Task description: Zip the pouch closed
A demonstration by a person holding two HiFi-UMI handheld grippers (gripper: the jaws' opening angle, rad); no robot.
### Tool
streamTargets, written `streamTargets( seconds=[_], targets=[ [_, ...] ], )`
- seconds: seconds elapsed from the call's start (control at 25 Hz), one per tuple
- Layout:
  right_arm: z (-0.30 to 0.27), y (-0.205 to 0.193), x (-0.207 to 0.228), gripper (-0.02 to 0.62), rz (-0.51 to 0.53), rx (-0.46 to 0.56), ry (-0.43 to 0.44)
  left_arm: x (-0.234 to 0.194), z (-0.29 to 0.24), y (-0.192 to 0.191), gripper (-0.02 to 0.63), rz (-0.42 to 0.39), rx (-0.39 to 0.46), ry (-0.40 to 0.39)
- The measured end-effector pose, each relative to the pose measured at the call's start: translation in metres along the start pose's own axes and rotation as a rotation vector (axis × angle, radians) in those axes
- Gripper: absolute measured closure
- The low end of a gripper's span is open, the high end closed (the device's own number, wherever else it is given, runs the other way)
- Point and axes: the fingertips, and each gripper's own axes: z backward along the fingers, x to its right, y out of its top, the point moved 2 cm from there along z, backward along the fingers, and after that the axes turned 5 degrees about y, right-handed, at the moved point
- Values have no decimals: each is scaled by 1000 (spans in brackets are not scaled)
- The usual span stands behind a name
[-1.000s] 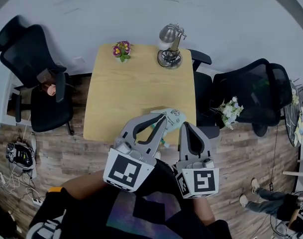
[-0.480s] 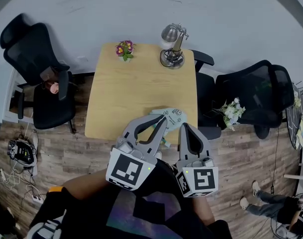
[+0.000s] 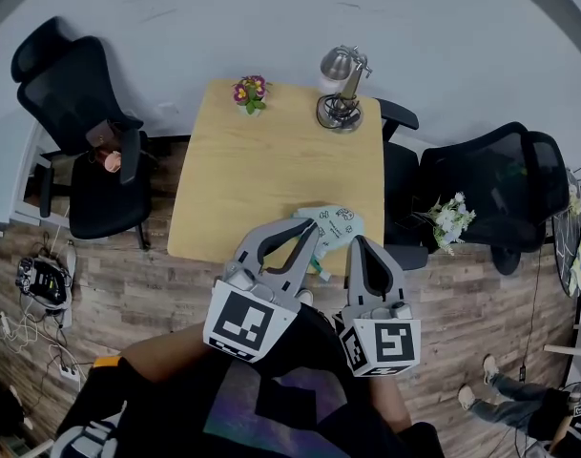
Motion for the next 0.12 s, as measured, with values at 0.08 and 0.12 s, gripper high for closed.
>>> streamTargets(
  seconds=[0.08,0.12],
  targets=[
    [2,-1,0,581,-3,-1,-3,1,2,0,591,2,0,1],
    [3,-1,0,581,-6,-3,-6,2,3,0,591,3,0,2]
  ],
)
